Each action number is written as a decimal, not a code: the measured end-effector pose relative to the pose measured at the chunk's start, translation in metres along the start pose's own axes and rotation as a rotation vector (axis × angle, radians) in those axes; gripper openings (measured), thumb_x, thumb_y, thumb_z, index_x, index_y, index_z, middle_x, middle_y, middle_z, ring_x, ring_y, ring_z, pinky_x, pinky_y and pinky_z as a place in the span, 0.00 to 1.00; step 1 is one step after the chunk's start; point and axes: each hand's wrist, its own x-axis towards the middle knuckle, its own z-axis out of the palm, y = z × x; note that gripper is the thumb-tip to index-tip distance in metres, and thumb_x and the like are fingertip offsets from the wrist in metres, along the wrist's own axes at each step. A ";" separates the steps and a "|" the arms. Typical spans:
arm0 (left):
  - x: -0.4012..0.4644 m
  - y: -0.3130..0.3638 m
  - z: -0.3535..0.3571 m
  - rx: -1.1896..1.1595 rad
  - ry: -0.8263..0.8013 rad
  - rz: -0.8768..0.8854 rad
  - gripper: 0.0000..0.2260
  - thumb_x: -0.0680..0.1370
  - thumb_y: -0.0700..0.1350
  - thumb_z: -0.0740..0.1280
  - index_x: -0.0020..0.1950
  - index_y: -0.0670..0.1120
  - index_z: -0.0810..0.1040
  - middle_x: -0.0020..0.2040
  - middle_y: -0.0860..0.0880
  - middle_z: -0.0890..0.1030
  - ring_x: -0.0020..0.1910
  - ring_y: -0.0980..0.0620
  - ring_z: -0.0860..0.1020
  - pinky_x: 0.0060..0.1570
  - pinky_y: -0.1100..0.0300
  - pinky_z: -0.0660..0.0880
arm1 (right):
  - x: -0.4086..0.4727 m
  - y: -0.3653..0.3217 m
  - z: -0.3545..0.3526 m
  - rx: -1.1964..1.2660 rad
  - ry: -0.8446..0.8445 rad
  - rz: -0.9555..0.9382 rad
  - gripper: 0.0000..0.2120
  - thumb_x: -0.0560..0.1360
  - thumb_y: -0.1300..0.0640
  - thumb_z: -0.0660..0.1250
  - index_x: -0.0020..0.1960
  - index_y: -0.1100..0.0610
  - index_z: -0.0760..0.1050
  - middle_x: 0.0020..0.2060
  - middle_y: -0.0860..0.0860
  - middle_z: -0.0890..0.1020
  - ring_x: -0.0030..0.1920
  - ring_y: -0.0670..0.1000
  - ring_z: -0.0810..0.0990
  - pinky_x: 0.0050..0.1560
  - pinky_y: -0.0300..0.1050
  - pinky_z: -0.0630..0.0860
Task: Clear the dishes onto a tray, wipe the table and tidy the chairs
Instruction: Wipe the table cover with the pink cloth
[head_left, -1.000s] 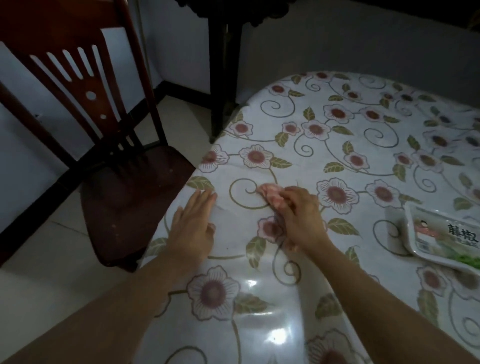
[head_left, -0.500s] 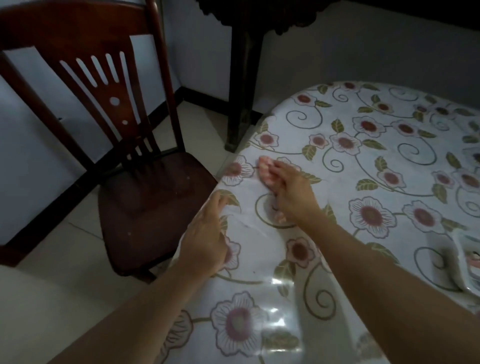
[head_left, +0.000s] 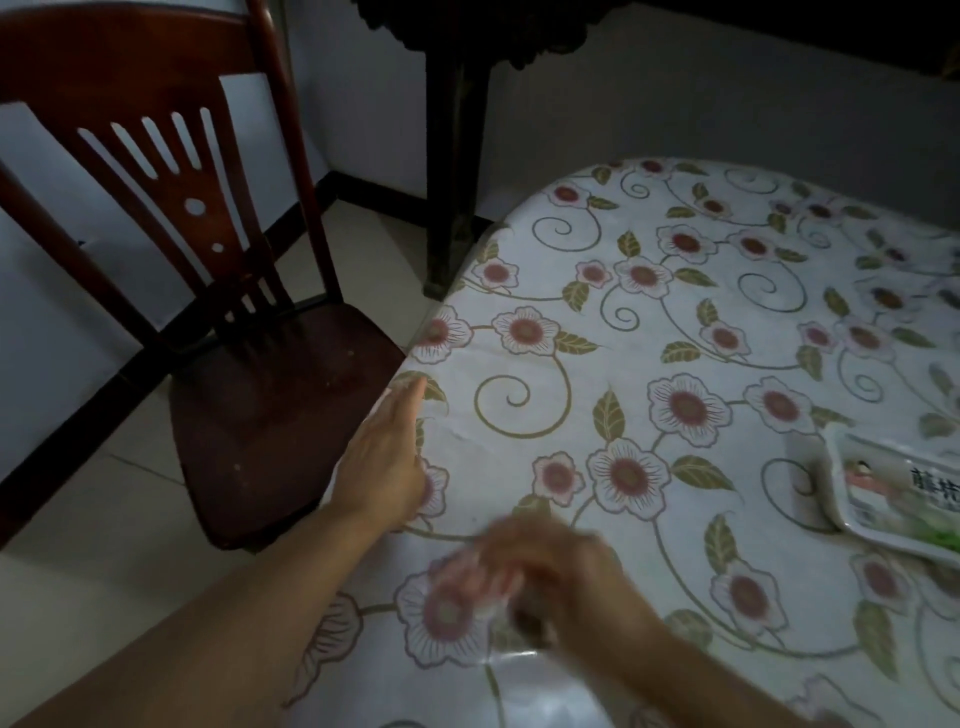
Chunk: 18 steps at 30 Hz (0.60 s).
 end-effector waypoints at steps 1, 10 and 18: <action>0.000 0.000 0.000 0.050 -0.012 0.070 0.31 0.68 0.32 0.57 0.72 0.41 0.66 0.73 0.45 0.65 0.75 0.48 0.60 0.74 0.57 0.56 | 0.015 0.009 -0.011 -0.021 0.096 0.062 0.15 0.71 0.67 0.61 0.51 0.57 0.82 0.51 0.51 0.83 0.51 0.44 0.79 0.54 0.32 0.75; -0.005 0.010 0.002 0.008 -0.070 -0.027 0.32 0.72 0.26 0.59 0.74 0.46 0.65 0.77 0.51 0.59 0.77 0.55 0.52 0.70 0.68 0.46 | 0.010 0.017 0.041 -0.170 0.145 -0.041 0.31 0.69 0.71 0.68 0.69 0.52 0.71 0.66 0.49 0.75 0.67 0.46 0.72 0.66 0.47 0.71; -0.010 0.012 -0.002 -0.040 -0.058 -0.120 0.31 0.76 0.35 0.61 0.77 0.49 0.56 0.76 0.49 0.61 0.74 0.51 0.62 0.73 0.58 0.58 | 0.056 0.030 0.027 -0.465 0.158 -0.217 0.10 0.69 0.61 0.72 0.51 0.57 0.82 0.54 0.49 0.82 0.50 0.52 0.78 0.39 0.42 0.77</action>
